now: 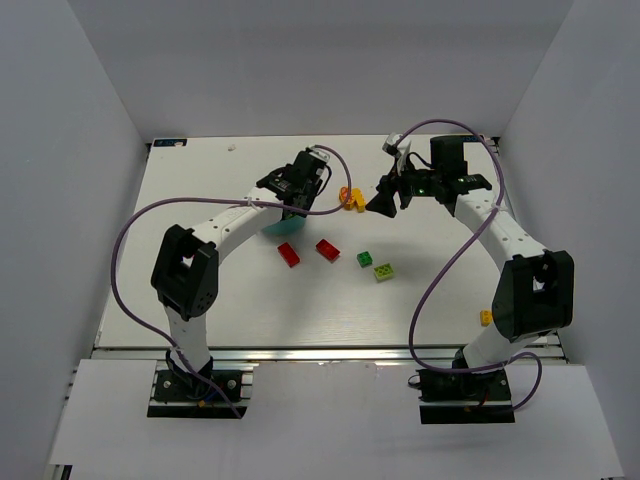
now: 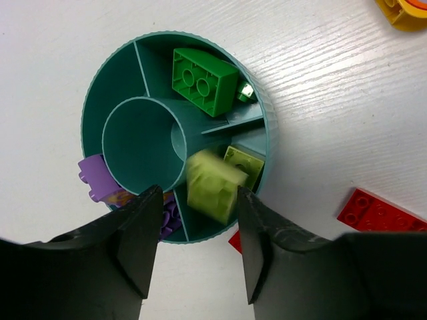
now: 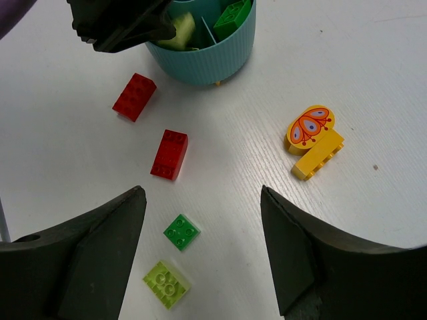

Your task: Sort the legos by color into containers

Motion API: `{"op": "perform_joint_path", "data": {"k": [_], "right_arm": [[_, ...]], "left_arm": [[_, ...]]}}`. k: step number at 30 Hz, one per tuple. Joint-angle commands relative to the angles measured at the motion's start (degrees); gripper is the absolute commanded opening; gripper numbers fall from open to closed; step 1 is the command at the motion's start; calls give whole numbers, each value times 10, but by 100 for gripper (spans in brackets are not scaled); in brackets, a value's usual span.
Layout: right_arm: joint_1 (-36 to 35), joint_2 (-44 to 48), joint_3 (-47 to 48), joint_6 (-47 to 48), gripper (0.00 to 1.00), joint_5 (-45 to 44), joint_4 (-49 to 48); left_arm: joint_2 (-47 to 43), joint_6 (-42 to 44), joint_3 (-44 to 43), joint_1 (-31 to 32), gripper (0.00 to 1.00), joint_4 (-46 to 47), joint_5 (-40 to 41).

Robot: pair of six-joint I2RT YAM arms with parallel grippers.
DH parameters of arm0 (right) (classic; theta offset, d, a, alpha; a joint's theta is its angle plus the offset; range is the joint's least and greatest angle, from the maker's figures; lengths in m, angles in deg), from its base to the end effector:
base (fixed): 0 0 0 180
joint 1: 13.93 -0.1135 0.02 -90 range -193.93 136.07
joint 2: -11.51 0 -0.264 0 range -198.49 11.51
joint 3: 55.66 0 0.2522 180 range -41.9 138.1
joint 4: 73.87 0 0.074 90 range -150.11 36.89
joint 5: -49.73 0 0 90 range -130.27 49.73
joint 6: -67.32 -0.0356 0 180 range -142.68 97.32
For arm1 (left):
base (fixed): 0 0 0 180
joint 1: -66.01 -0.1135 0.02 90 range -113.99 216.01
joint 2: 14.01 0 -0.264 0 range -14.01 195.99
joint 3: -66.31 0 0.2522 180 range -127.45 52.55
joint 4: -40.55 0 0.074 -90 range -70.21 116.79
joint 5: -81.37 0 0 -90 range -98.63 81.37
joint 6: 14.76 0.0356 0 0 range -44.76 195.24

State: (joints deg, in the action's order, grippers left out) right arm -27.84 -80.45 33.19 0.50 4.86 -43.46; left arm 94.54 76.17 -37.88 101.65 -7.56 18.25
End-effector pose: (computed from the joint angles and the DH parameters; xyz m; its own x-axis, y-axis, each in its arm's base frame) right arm 0.3468 0.1119 0.3089 -0.2003 -0.3357 -0.9204 -0.8941 0.4467 0.0316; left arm 0.3506 -0.2316 0.2607 -0.6396 0.4764 -0.6033 0.3063 0.8778 0.3684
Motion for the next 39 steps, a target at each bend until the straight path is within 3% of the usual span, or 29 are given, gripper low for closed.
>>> {"op": "perform_joint_path", "data": {"k": [1,4,10,14,15,17,19,21,22,25,28,33,39], "right_arm": [[3,22,-7,7,75,7,0],[3,25,-8,8,75,8,1],[5,28,-7,18,75,4,11],[4,26,-3,43,74,-18,51],[3,18,5,48,74,-24,75],[-3,6,15,52,72,-62,107],[-15,-16,30,56,71,-90,160],[-35,-37,35,39,69,-154,191],[-44,-44,34,15,68,-208,210],[-72,-57,19,-53,69,-291,213],[-99,-66,8,-115,72,-348,204],[-139,-95,19,-150,78,-355,201],[-161,-157,47,-175,76,-384,204]], "left_arm": [[-10,-2,3,2,59,9,16],[-10,-2,4,2,64,9,20],[-22,-29,-18,2,60,-3,14],[-61,-79,-34,2,32,-10,-1],[-74,-90,-32,2,19,-8,-2],[-118,-135,-10,1,8,-4,-3],[-152,-182,36,-4,5,9,-13],[-210,-218,73,-14,15,20,-51],[-229,-258,93,-24,40,29,-61],[-311,-330,179,-50,74,45,-90],[-395,-386,267,-85,80,61,-112],[-504,-446,391,-120,82,74,-123],[-572,-492,441,-123,82,56,-111]]}}
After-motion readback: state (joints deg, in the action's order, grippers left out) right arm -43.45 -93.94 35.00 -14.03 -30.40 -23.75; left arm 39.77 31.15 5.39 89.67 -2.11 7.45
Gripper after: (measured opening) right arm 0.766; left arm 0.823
